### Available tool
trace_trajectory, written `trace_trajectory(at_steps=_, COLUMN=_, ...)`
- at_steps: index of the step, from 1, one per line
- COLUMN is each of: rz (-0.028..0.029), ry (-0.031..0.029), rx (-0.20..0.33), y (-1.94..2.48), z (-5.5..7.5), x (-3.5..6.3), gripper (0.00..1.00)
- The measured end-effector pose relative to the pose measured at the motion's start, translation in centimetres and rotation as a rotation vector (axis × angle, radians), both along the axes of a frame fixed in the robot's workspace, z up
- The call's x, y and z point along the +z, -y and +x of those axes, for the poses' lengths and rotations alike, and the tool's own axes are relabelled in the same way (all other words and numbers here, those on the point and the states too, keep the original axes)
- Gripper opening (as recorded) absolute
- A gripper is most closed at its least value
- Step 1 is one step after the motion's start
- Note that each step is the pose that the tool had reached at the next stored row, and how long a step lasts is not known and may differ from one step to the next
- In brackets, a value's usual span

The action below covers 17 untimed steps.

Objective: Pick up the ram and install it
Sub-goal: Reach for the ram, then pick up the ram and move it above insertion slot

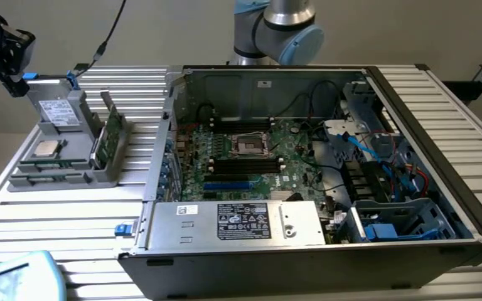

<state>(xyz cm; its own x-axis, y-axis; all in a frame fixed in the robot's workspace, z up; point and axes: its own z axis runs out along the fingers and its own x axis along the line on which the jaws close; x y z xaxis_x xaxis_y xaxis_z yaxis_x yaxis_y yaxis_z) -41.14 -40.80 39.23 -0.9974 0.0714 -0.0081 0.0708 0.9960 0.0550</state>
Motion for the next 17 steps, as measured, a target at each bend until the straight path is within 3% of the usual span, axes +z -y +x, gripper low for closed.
trace_trajectory(at_steps=17, rz=-0.0004, ry=-0.0016, rx=-0.015, y=0.01, z=-0.02, x=0.00, gripper=0.11)
